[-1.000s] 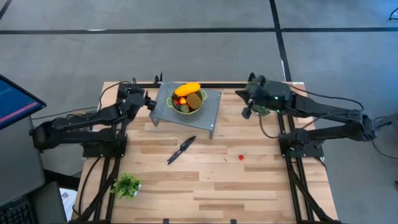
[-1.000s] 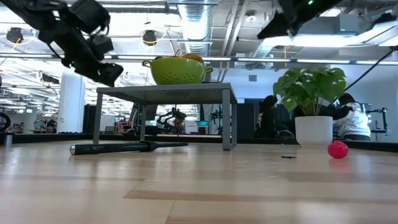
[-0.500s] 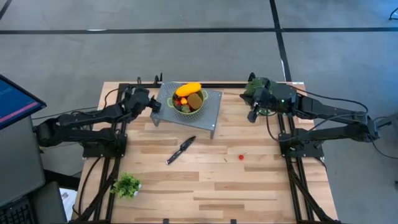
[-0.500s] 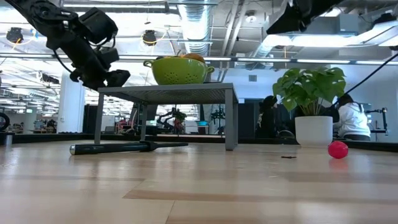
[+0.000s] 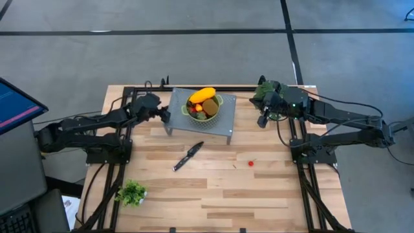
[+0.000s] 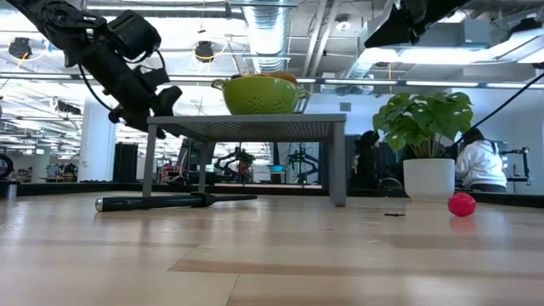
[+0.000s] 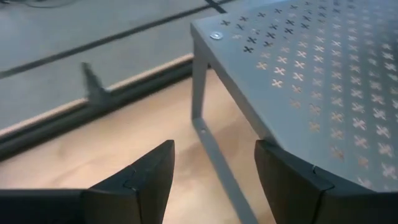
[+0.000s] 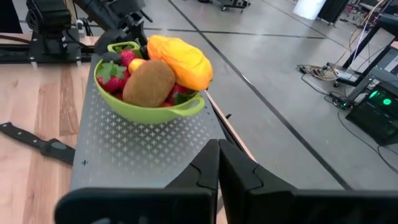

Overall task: Pick & Place Fruit
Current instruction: Put the red cherry into the green strainer bowl on the shelf

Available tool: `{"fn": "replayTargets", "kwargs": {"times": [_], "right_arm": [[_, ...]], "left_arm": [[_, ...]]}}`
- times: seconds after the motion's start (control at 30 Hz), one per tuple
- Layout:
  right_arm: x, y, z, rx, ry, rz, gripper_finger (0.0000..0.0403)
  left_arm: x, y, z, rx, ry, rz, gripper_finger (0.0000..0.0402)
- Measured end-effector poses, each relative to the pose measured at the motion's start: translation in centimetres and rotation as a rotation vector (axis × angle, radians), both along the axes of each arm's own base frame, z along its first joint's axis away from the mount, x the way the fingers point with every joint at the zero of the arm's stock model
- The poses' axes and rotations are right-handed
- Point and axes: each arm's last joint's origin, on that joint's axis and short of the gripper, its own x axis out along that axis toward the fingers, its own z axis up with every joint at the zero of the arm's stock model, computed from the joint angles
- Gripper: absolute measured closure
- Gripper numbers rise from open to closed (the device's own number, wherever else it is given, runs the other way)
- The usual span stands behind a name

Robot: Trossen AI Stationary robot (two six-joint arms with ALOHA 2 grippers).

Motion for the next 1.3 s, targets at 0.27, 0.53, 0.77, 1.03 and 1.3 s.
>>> {"fn": "replayTargets", "kwargs": {"times": [0.27, 0.53, 0.77, 1.03, 1.3], "right_arm": [[0.3, 0.0, -0.2, 0.007, 0.015, 0.010, 0.0403], [2.2, 2.4, -1.5, 0.087, 0.075, 0.212, 0.0403], [3.6, 7.6, -3.4, 0.218, 0.173, 0.388, 0.0403], [3.0, 13.4, -8.1, 0.440, 0.470, 0.232, 0.0403], [1.8, 17.3, -10.7, 0.555, 0.596, 0.109, 0.0374]], "left_arm": [[-0.8, -0.4, 1.6, 0.106, 0.007, -0.035, 0.0183], [-4.2, -2.2, 6.1, 0.302, -0.190, 0.017, 0.0183], [-5.7, -4.1, 7.7, 0.307, -0.391, -0.122, 0.0183], [-4.9, -4.9, 7.4, 0.265, -0.408, -0.238, 0.0183], [-4.2, -5.7, 7.6, 0.269, -0.434, -0.311, 0.0183]]}}
